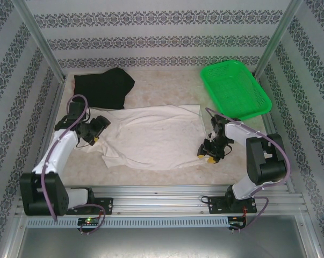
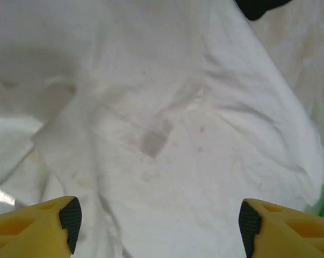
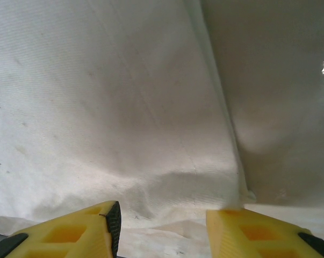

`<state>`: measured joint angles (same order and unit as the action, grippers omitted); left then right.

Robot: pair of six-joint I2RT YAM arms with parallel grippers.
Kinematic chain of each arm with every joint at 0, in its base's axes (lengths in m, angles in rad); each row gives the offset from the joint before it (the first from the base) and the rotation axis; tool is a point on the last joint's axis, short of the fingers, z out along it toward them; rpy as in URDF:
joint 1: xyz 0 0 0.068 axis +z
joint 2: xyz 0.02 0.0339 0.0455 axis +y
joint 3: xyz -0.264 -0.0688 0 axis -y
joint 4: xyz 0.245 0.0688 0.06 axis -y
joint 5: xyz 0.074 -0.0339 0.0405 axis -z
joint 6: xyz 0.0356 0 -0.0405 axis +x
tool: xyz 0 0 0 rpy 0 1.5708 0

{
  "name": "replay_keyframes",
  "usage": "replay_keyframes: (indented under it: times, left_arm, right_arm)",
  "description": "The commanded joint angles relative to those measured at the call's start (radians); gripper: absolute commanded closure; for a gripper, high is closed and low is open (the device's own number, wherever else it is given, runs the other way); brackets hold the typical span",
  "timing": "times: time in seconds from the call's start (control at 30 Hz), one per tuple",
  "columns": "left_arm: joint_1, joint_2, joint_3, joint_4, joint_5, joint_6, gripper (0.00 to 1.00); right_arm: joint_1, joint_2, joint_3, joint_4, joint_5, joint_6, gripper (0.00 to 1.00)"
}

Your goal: Fold and stack the t-shirts

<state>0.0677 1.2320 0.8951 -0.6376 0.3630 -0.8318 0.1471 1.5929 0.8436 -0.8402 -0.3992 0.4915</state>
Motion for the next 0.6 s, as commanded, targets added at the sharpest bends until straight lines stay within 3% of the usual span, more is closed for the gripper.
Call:
replay_keyframes:
  times: [0.0,0.27,0.43,0.57]
  left_arm:
    - [0.012,-0.103,-0.107,-0.103,0.032,-0.053,0.22]
    - [0.015,-0.241,-0.345,0.021,0.090,-0.180,0.22]
    - [0.015,-0.221,-0.408,0.108,0.087,-0.190,0.24]
    - [0.014,-0.159,-0.416,0.158,0.089,-0.181,0.30]
  right_arm:
    - [0.007,-0.024,-0.018,-0.012,-0.001,0.007,0.52]
    - [0.003,-0.024,-0.043,0.049,-0.028,0.023,0.50]
    - [0.003,0.008,-0.031,0.060,-0.034,0.028,0.51]
    - [0.002,0.017,-0.036,0.055,-0.015,0.034,0.53]
